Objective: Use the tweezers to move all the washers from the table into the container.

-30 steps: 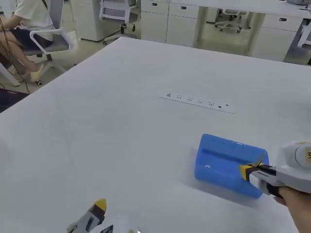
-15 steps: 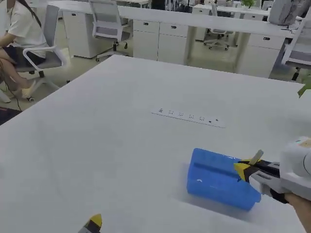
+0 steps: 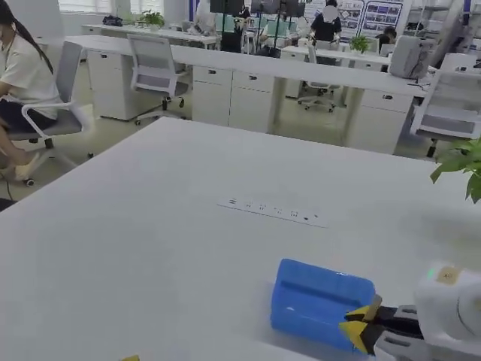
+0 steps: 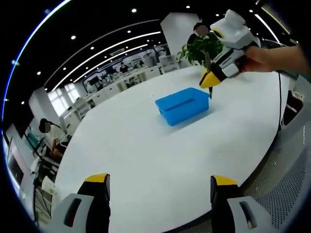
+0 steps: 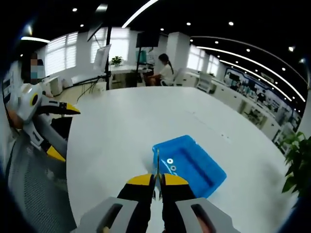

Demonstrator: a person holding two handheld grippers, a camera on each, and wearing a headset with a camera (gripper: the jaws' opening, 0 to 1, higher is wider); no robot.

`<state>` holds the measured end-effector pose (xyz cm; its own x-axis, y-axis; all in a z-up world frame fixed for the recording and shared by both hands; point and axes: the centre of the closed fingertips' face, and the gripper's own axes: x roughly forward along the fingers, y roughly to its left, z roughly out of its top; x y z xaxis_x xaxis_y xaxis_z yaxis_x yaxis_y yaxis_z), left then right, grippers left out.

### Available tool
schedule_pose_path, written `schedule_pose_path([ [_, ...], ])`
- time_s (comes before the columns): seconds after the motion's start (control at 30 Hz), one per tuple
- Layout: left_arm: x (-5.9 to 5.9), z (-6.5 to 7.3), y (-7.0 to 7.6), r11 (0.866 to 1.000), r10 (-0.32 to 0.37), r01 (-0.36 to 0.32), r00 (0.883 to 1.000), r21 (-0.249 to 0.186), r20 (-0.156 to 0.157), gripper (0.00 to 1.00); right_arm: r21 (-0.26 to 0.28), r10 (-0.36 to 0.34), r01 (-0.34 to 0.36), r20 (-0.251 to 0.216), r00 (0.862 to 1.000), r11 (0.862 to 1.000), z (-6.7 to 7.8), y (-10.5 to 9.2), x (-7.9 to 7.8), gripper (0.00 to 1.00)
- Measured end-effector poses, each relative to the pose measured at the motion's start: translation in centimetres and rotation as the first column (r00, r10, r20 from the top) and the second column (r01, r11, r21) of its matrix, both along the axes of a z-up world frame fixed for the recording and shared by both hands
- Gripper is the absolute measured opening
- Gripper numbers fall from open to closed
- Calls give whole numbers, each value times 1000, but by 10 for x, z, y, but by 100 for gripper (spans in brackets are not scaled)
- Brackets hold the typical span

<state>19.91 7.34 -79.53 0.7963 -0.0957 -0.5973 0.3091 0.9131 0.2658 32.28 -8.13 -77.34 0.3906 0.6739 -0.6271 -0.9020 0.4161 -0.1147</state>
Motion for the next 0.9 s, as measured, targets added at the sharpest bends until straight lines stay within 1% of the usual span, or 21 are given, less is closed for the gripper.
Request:
schedule_pose_path([
  [0.07,-1,9,-1,1000,-7,8,1000,-22,22,87,-30,20,-20,-9,1000,999,-6,-1,-6,3],
  [0.1,-2,16,-3,999,-16,18,999,-28,41,88,-42,32,-33,-17,999,999,-9,-1,-9,3],
  [0.2,-7,23,-3,999,-20,21,999,-26,45,88,-80,77,-83,-79,994,993,-22,-1,-23,3],
  [0.23,-10,27,-4,999,-20,22,999,-34,51,88,-101,98,-108,-98,990,989,-27,-1,-28,3],
  [0.3,-13,34,-3,998,-7,11,998,-56,63,88,-143,131,-147,-114,985,979,-35,0,-36,3],
  [0.33,-15,37,-2,998,-2,6,998,-65,65,88,-156,146,-164,-119,982,974,-38,0,-38,3],
  [0.4,-19,42,-1,997,10,-4,997,-79,73,88,-183,171,-197,-149,974,963,-46,1,-46,3],
  [0.5,-24,48,3,997,28,-21,996,-77,86,88,-239,218,-254,-168,962,937,-59,0,-52,3],
  [0.53,-27,49,5,997,34,-28,996,-75,87,88,-258,237,-278,-179,955,925,-64,0,-55,3],
  [0.6,-30,49,7,997,42,-36,996,-75,84,88,-279,258,-306,-196,946,910,-69,1,-59,3],
  [0.7,-37,51,12,995,58,-52,995,-80,77,88,-301,290,-348,-220,931,888,-76,6,-65,4],
  [0.73,-38,51,12,995,61,-55,995,-85,74,88,-312,307,-368,-228,924,876,-79,8,-68,4],
  [0.77,-39,51,13,994,64,-57,995,-90,70,88,-318,315,-376,-229,921,870,-81,10,-69,4],
  [0.8,-40,49,14,993,68,-62,996,-96,64,89,-330,326,-390,-234,916,860,-84,12,-71,4],
  [0.83,-41,48,14,993,71,-65,996,-99,58,89,-335,335,-401,-237,912,853,-86,14,-72,4],
  [0.9,-43,47,14,992,72,-67,996,-106,45,89,-352,360,-425,-237,903,834,-90,17,-75,4],
])
